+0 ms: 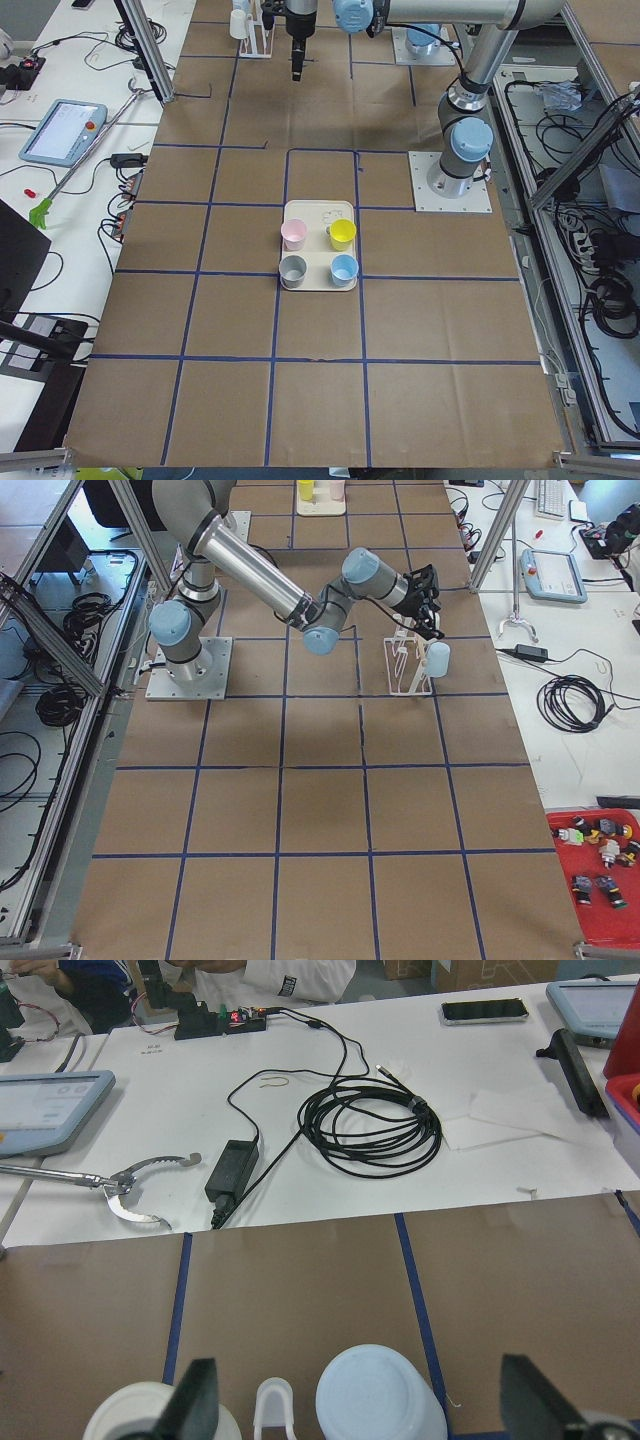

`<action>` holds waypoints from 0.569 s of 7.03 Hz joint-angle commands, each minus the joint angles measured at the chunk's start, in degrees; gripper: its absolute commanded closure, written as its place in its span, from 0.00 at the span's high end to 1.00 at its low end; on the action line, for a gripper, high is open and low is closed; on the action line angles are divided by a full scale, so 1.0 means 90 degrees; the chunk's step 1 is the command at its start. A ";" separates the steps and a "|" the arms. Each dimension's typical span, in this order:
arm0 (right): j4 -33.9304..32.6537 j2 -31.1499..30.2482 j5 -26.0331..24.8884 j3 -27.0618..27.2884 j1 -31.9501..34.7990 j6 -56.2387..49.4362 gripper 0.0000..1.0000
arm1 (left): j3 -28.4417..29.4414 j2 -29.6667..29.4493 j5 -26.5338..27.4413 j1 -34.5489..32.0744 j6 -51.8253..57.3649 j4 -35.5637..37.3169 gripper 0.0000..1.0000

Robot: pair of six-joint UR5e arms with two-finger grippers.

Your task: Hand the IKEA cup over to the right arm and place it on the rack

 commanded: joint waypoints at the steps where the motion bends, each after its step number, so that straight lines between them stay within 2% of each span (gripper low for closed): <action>1: 0.1977 -0.0843 -0.0005 0.0006 0.0225 0.0001 1.00 | -0.0001 -0.0001 -0.0025 0.0000 -0.0010 -0.0001 0.99; 2: 0.3003 -0.1021 -0.0005 -0.0003 0.0439 0.0001 1.00 | -0.0001 -0.0001 -0.0035 -0.0010 -0.0010 -0.0001 0.99; 4: 0.5327 -0.1130 -0.0403 -0.0023 0.1111 0.0069 1.00 | 0.0008 0.0009 -0.0035 -0.0010 -0.0010 -0.0001 0.99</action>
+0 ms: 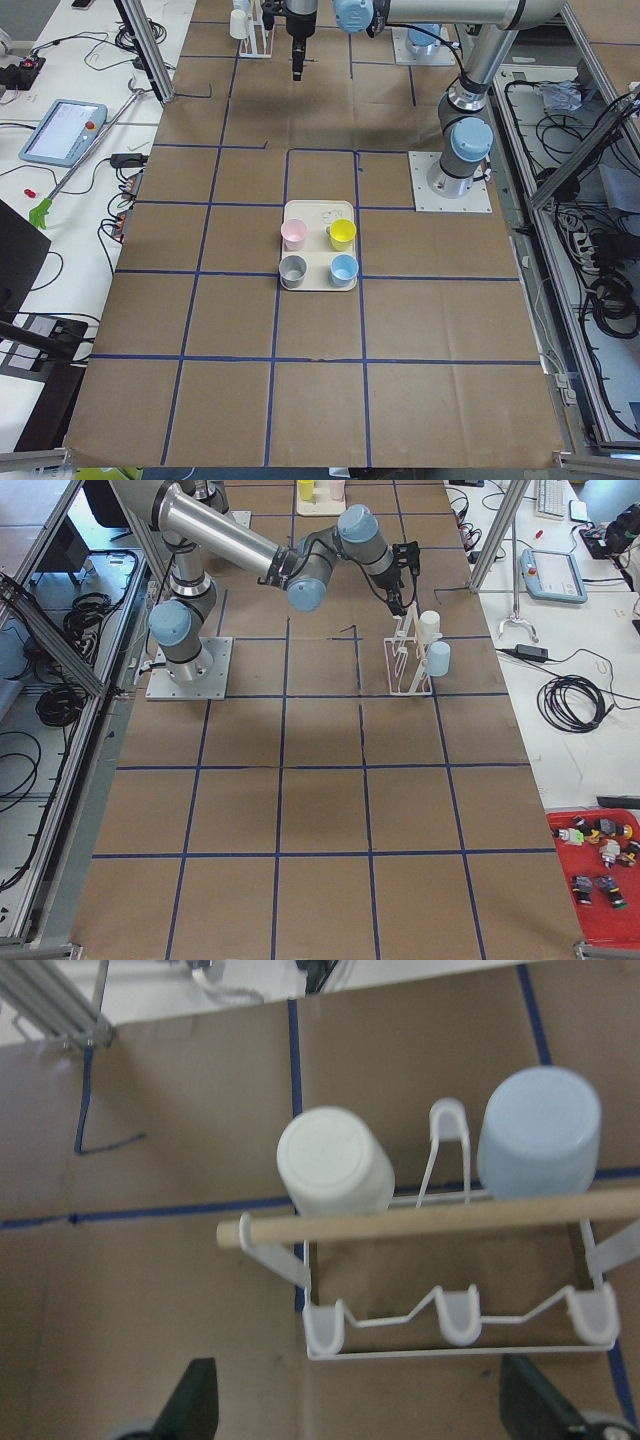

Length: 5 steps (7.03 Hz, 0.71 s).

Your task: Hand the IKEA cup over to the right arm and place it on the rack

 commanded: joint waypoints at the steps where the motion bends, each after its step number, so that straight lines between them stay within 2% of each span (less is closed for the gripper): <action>1: 0.1562 -0.0401 -0.0379 -0.0112 0.0692 0.0091 1.00 | 0.0008 -0.0006 -0.0002 -0.0002 0.0000 0.0010 0.99; 2: 0.2289 -0.0617 -0.0428 -0.0248 0.1033 0.0101 1.00 | 0.0008 -0.0006 -0.0011 -0.0002 0.0000 0.0010 0.99; 3: 0.2770 -0.0648 -0.0854 -0.0452 0.1191 0.0101 1.00 | 0.0008 -0.0006 -0.0002 -0.0002 0.0000 0.0000 0.99; 4: 0.3268 -0.0716 -0.1120 -0.0696 0.1212 0.0140 1.00 | 0.0008 -0.0006 -0.0011 -0.0002 0.0000 0.0000 0.99; 5: 0.3804 -0.0814 -0.1132 -0.1037 0.1212 0.0421 1.00 | 0.0008 0.0004 -0.0002 -0.0002 0.0000 0.0000 0.99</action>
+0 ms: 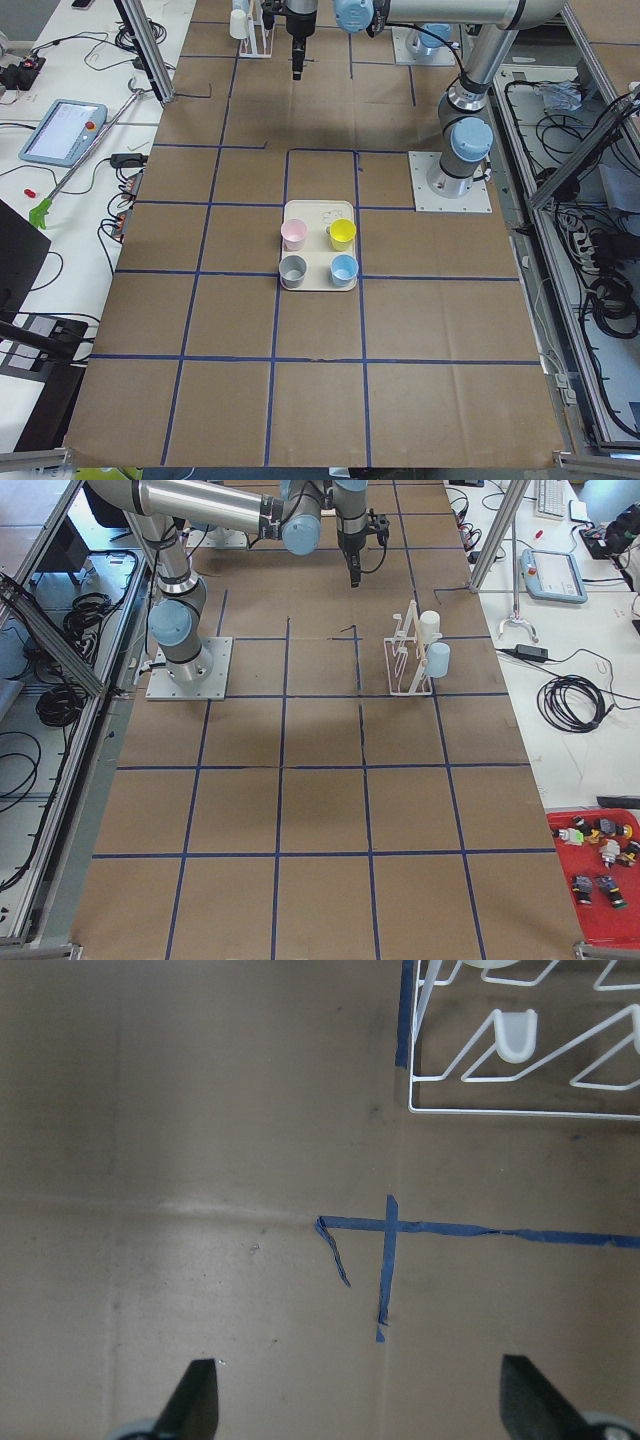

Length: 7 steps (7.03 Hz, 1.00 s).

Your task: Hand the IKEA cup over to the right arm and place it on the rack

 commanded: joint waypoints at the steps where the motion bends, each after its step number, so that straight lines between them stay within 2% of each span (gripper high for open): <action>1: 0.1597 -0.0210 -0.0203 -0.0660 0.0040 0.0578 1.00 | 0.0000 -0.0002 0.0005 0.0000 0.0000 -0.0001 0.99; 2: 0.1839 -0.0346 -0.0232 -0.0798 0.0040 0.0978 1.00 | 0.0000 -0.0003 0.0005 0.0000 0.0000 0.0008 0.99; 3: 0.1851 -0.0463 -0.0542 -0.0800 0.0050 0.1011 1.00 | 0.0000 0.0007 0.0005 0.0000 0.0000 0.0009 0.99; 4: 0.1851 -0.0561 -0.0613 -0.0780 0.0147 0.1050 1.00 | 0.0000 0.0007 -0.0005 0.0000 0.0000 -0.0001 0.99; 7: 0.1831 -0.0533 -0.0604 -0.0771 0.0645 0.1480 1.00 | -0.0010 -0.0061 -0.0005 0.0000 0.0000 -0.0001 0.99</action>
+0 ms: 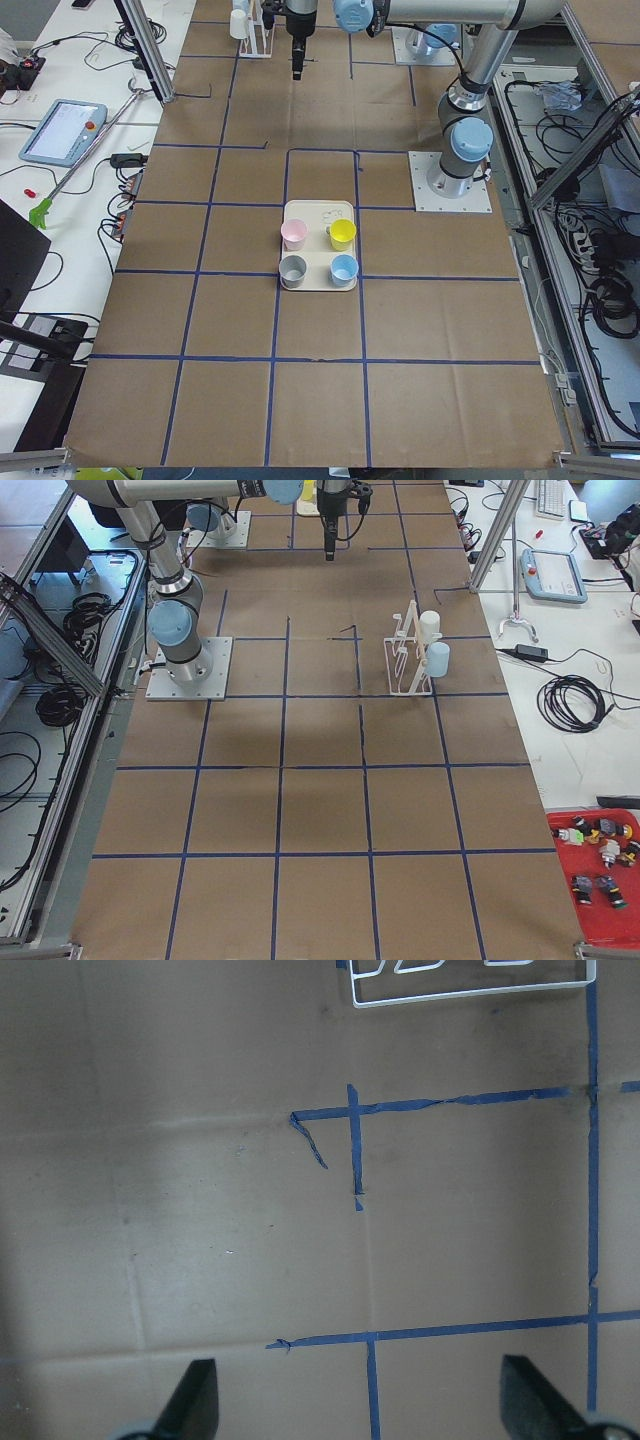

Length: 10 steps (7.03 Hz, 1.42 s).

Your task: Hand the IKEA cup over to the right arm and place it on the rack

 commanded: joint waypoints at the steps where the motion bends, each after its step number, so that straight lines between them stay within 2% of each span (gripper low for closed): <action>1: -0.0018 0.0018 -0.0001 0.0017 0.0142 0.0139 1.00 | -0.0018 -0.0133 0.0009 0.0000 -0.0010 -0.0007 0.99; 10: -0.0077 0.0038 -0.0021 0.0027 0.0132 0.0071 1.00 | -0.0008 -0.0104 -0.0010 0.0000 -0.0254 -0.0095 0.99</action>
